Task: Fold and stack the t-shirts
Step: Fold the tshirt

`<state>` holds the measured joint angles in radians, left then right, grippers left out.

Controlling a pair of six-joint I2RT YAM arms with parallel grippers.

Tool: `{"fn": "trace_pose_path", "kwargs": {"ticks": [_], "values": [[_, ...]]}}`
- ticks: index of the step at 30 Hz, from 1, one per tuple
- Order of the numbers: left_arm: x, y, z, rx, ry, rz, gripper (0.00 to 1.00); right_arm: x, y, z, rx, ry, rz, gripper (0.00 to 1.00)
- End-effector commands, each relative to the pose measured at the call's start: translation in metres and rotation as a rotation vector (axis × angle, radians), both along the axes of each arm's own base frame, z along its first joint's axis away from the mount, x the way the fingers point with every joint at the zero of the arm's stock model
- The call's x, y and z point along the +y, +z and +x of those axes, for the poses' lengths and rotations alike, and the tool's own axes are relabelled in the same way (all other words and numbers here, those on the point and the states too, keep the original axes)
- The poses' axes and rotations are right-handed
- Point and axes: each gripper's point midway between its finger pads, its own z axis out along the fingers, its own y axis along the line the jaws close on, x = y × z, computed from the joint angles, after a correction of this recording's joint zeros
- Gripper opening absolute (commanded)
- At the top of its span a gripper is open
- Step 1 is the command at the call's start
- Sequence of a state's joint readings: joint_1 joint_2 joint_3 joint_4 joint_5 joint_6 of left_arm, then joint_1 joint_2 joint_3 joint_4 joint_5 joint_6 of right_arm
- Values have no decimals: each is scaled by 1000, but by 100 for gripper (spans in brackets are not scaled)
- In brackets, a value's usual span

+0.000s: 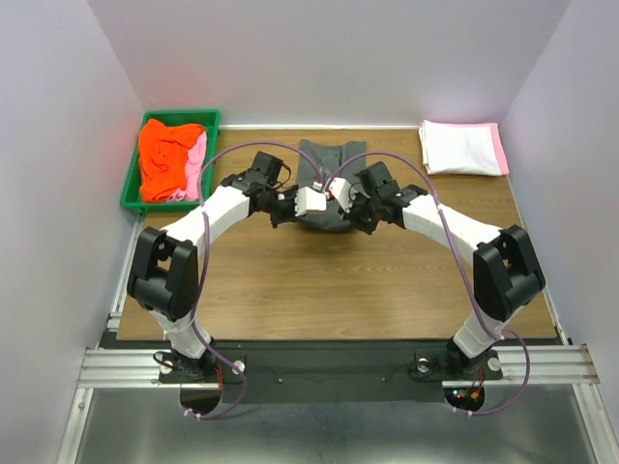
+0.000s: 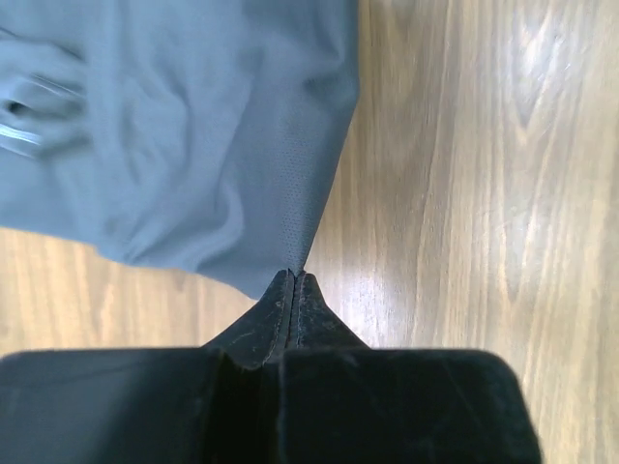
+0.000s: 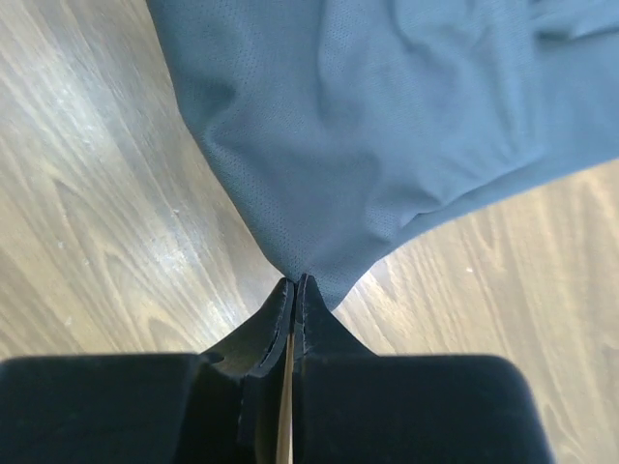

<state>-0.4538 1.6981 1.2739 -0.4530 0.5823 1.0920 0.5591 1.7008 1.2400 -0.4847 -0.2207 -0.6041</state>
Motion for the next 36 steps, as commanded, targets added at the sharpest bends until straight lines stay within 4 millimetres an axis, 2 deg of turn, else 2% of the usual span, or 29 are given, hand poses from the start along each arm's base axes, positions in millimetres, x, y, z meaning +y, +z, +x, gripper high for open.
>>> {"fn": "trace_pose_path", "kwargs": {"ticks": [1, 2, 3, 6, 7, 9, 10, 11, 16, 19, 24, 25, 29, 33, 34, 36], "values": [[0, 29, -22, 21, -33, -38, 0, 2, 34, -8, -38, 19, 21, 0], [-1, 35, -27, 7, -46, -43, 0, 2, 35, -14, -24, 30, 27, 1], [2, 30, -34, 20, -52, -35, 0, 0, 39, -19, -24, 38, 31, 1], [4, 33, -51, 11, -84, -32, 0, -4, 38, -36, 20, 68, 31, 1], [4, 27, -66, 40, -111, -18, 0, -5, 39, -43, 33, 77, 32, 1], [3, 30, -84, 54, -148, -26, 0, -7, 39, -61, 88, 108, 37, 0], [4, 28, -102, 82, -175, -20, 0, -7, 43, -71, 96, 126, 45, 1], [3, 23, -111, 111, -191, -16, 0, -7, 44, -82, 111, 156, 43, 1], [2, 31, -179, 241, -312, -57, 0, 1, 44, -155, 130, 335, 30, 0], [3, 41, -208, 297, -365, -72, 0, 3, 48, -185, 185, 373, 43, 1], [11, 51, -252, 400, -468, -72, 0, 3, 60, -206, 240, 416, 66, 1], [15, 52, -258, 416, -476, -63, 0, 6, 67, -206, 234, 424, 80, 1], [16, 54, -251, 378, -465, -46, 0, 7, 73, -206, 224, 431, 89, 1], [15, 51, -228, 391, -411, -28, 0, 5, 66, -192, 205, 404, 33, 0], [14, 57, -216, 374, -390, -40, 0, 6, 67, -189, 202, 402, 34, 1], [12, 59, -206, 351, -390, -44, 0, 10, 74, -184, 182, 418, 44, 0]]}}
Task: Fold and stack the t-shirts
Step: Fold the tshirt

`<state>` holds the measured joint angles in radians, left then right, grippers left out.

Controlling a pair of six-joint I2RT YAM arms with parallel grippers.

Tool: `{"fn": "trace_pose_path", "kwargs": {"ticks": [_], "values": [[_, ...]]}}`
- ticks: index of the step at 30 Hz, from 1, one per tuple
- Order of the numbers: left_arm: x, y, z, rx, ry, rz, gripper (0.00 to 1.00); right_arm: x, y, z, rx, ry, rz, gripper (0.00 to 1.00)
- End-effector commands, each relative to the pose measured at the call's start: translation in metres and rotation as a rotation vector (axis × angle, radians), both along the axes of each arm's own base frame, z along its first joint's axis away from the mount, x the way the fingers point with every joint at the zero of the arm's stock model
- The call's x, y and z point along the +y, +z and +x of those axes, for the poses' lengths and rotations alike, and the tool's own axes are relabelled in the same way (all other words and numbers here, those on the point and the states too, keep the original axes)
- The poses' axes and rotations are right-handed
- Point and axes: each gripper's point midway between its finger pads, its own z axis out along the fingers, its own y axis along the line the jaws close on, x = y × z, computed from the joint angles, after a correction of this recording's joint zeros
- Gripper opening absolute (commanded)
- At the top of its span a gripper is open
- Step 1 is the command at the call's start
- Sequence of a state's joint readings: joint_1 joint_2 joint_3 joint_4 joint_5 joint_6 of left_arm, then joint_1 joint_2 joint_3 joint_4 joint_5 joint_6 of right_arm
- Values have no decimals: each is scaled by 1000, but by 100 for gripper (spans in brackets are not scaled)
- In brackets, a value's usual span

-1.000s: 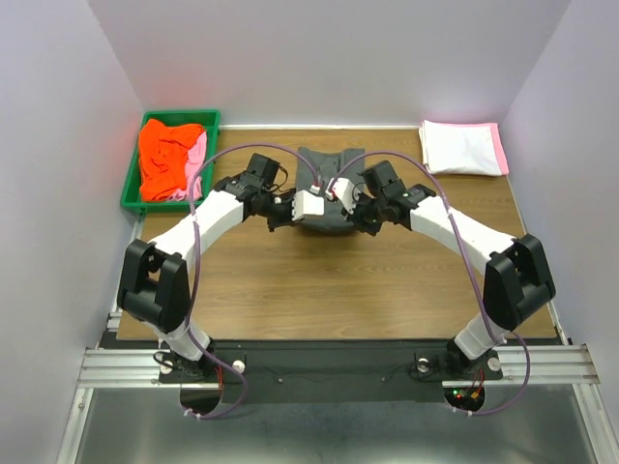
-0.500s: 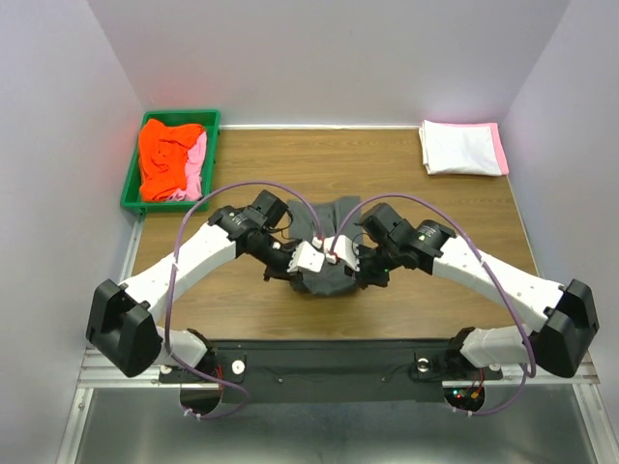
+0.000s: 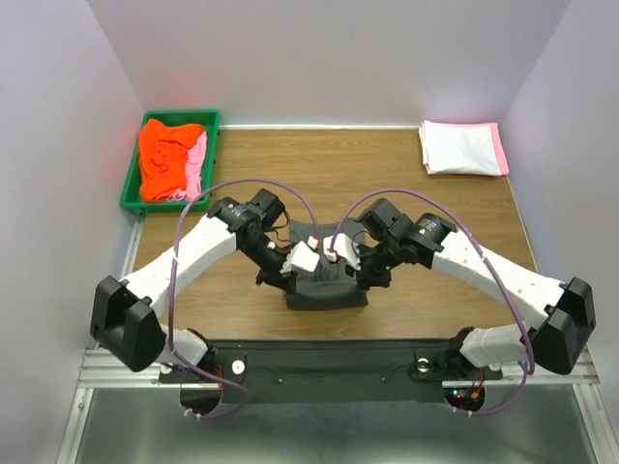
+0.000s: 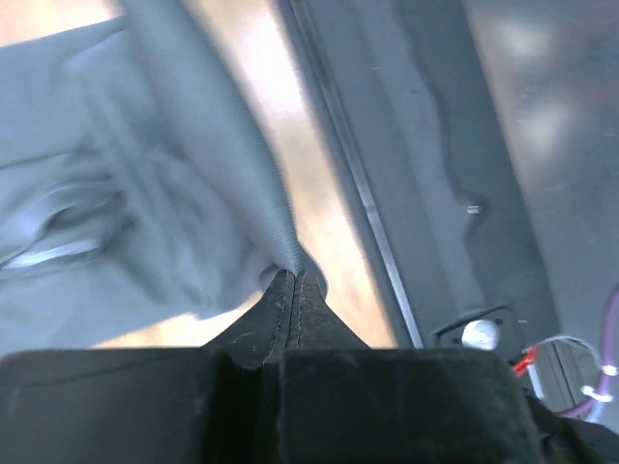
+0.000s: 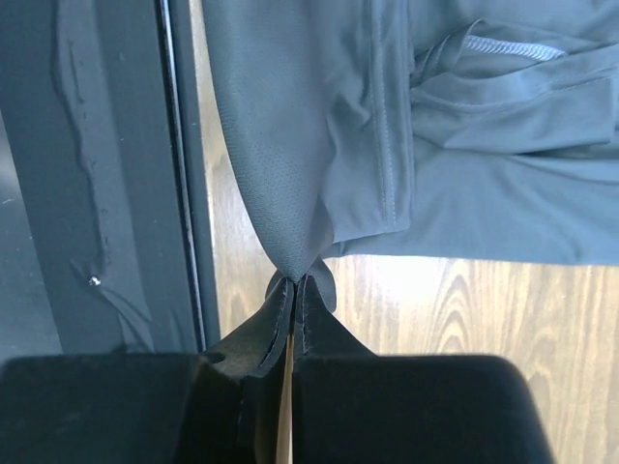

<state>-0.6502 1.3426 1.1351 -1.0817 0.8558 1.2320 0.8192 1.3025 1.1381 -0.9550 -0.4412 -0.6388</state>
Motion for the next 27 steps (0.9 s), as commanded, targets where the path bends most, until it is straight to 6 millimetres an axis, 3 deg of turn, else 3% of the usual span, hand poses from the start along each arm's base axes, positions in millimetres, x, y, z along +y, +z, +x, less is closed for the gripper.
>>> {"fn": "trace_pose_path", "kwargs": {"ticks": [1, 9, 10, 14, 19, 22, 23, 26, 27], "values": [[-3, 17, 21, -48, 4, -36, 0, 8, 18, 14, -56, 18, 28, 1], [-6, 19, 58, -116, 10, -41, 0, 6, 28, 68, -97, -31, 49, 1], [-5, 20, 69, -117, 31, -42, 0, 4, 28, 84, -103, -45, 48, 1], [-1, 25, 106, -154, 81, -51, 0, -1, 22, 116, -117, -39, 40, 1], [2, 8, 161, -120, 153, -31, 0, 0, 10, 161, -101, -54, 52, 1], [2, -2, 198, -104, 201, -21, 0, -3, -4, 205, -79, -106, 55, 0], [1, -18, 207, -63, 214, -3, 0, -3, -7, 214, -79, -114, 55, 1], [-1, -22, 241, -57, 273, 0, 3, -3, -26, 248, -44, -158, 63, 0], [-2, -41, 251, -13, 298, 25, 4, -1, -30, 252, -32, -162, 70, 1]]}}
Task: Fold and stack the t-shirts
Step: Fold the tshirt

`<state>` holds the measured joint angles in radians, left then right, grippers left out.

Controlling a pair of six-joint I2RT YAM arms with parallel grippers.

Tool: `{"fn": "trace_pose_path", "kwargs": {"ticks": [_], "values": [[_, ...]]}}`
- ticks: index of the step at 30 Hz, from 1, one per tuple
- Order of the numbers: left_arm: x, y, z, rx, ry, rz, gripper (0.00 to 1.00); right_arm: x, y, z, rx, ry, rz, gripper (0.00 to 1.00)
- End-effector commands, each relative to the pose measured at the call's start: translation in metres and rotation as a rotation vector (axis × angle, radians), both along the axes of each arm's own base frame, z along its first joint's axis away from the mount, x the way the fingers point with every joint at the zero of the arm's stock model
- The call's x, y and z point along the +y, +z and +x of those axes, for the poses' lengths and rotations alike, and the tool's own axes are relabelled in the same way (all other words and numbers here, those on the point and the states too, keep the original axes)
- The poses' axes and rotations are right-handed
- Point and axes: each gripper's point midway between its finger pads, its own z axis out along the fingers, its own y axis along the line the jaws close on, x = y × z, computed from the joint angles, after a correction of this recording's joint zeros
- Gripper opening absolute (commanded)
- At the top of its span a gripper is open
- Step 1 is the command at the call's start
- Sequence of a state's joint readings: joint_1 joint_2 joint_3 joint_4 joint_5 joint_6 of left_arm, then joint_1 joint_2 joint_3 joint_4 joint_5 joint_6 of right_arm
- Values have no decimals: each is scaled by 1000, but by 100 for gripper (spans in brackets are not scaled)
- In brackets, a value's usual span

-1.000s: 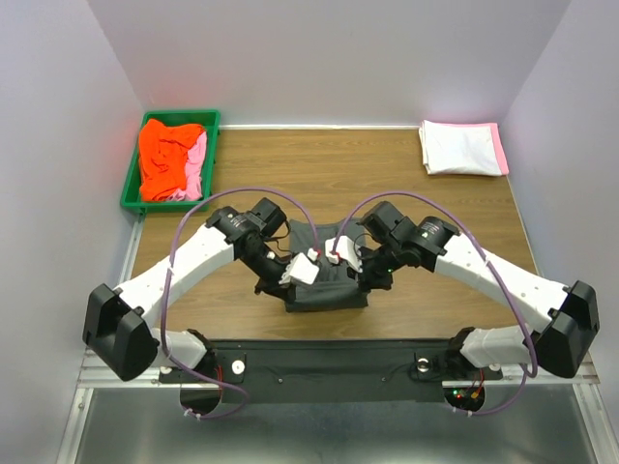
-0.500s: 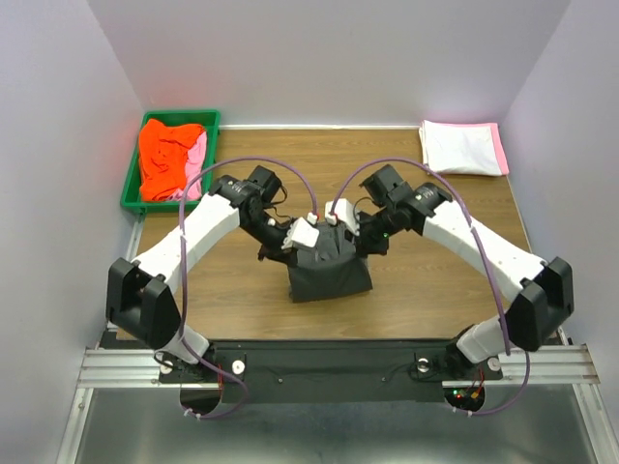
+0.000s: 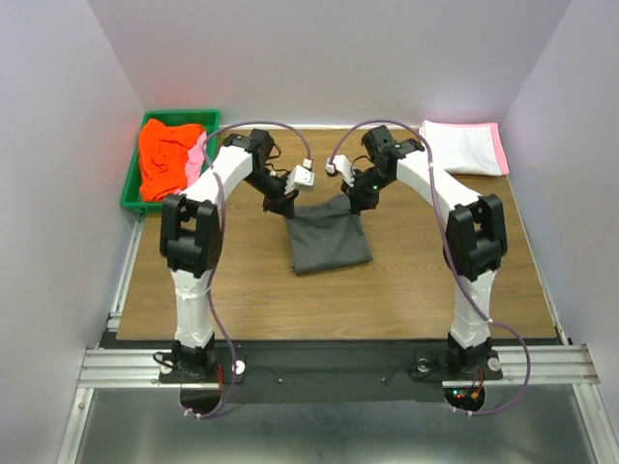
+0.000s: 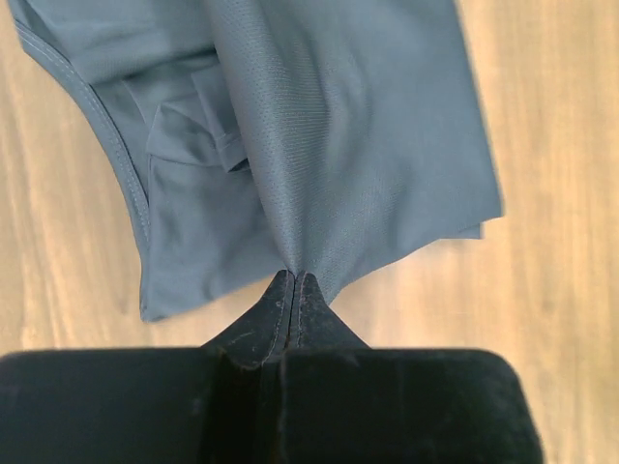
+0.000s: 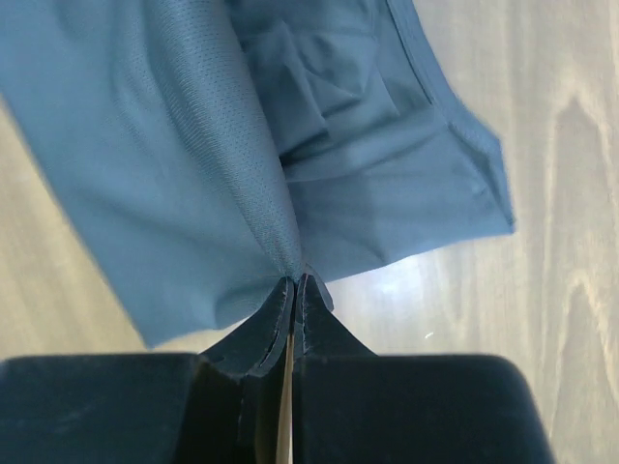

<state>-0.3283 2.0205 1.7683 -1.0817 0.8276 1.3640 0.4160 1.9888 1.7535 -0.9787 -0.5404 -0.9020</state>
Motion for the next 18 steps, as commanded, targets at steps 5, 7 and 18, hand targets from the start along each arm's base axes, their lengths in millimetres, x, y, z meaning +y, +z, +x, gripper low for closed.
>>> {"fn": "trace_pose_path", "kwargs": {"ticks": [5, 7, 18], "values": [[-12, -39, 67, 109, 159, 43, 6, 3, -45, 36, 74, -19, 17, 1], [-8, -56, 65, 140, 173, 67, 6, 4, -63, 39, 117, -44, 3, 1], [16, -74, -6, 206, 145, 117, 5, 4, -83, -17, 304, -86, -13, 1]]}}
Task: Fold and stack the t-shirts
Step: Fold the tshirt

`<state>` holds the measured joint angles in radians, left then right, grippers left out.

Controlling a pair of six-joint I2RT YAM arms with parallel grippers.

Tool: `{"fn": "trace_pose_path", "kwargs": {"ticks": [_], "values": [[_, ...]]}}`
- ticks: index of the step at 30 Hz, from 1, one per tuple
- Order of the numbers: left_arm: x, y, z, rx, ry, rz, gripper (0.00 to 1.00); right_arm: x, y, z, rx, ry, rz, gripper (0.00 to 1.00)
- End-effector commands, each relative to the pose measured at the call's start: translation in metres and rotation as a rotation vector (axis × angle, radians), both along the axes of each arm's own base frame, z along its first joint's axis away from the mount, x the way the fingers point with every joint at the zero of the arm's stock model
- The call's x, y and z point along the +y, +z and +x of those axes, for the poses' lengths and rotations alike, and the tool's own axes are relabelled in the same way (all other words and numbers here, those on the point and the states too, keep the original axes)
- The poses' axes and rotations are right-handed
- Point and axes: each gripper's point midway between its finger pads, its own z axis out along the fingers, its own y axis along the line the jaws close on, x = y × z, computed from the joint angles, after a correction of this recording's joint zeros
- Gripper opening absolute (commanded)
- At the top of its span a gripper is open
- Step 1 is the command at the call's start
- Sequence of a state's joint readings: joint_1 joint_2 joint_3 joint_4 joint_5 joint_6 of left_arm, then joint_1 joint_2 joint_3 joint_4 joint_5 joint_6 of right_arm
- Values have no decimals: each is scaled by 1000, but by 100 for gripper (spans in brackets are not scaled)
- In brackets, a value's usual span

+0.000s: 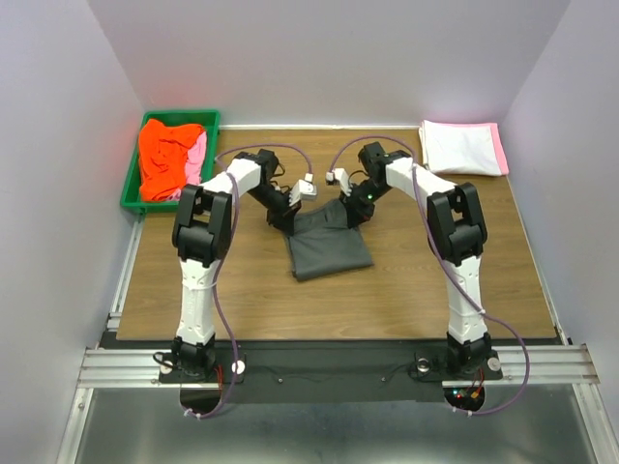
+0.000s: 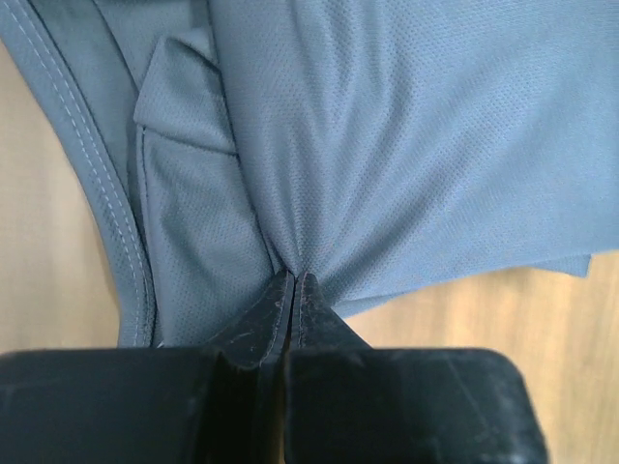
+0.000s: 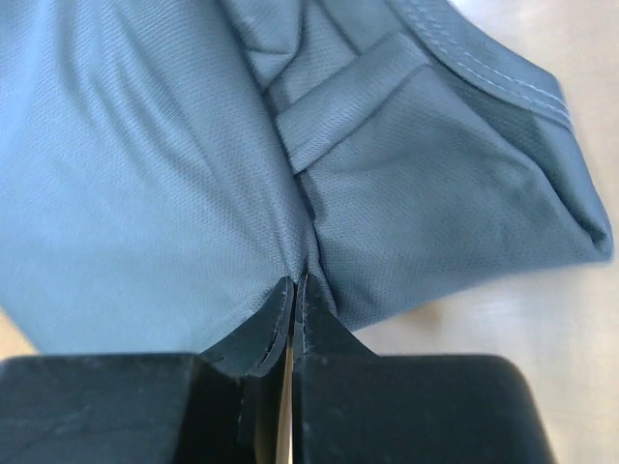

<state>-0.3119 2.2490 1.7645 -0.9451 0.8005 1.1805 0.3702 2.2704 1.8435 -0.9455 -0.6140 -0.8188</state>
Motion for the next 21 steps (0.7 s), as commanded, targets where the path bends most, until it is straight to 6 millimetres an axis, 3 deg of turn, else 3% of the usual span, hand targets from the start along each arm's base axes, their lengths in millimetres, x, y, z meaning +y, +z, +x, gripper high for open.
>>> {"fn": "trace_pose_path", "kwargs": {"ticks": [1, 2, 3, 4, 7, 9, 10, 11, 12, 13, 15, 19, 20, 21], "values": [[17, 12, -42, 44, -15, 35, 5, 1, 6, -60, 122, 10, -18, 1], [18, 15, -51, 52, -21, 28, 5, 2, 11, -71, 134, 16, -10, 1], [20, 20, -71, 70, -35, 15, 5, 1, 14, -96, 169, 24, -7, 0], [18, 30, -70, 42, -44, -2, 5, -1, 19, -103, 176, 16, -2, 0], [22, 33, -118, 101, -74, -12, 5, 3, 31, -133, 208, 10, 10, 3], [18, 43, -131, 90, -77, -32, 11, 3, 39, -135, 217, -15, 19, 15], [19, 43, -141, 119, -61, -28, 15, 6, 49, -132, 213, -44, 25, 31], [17, 53, -143, 99, -57, -48, 21, 7, 56, -129, 205, -54, 25, 37], [16, 58, -145, 96, -55, -61, 35, 8, 64, -126, 198, -63, 26, 43], [15, 63, -143, 80, -45, -68, 42, 9, 72, -120, 195, -97, 27, 48], [12, 80, -137, 24, -30, -94, 53, 21, 99, -102, 151, -125, 79, 52], [-8, 101, -113, -84, -14, -143, 55, 48, 118, -84, 211, -153, 179, 50], [-14, 105, -107, -107, -11, -151, 55, 53, 116, -81, 233, -160, 187, 48], [-21, 104, -107, -94, -1, -144, 54, 58, 98, -77, 288, -170, 179, 46]]}}
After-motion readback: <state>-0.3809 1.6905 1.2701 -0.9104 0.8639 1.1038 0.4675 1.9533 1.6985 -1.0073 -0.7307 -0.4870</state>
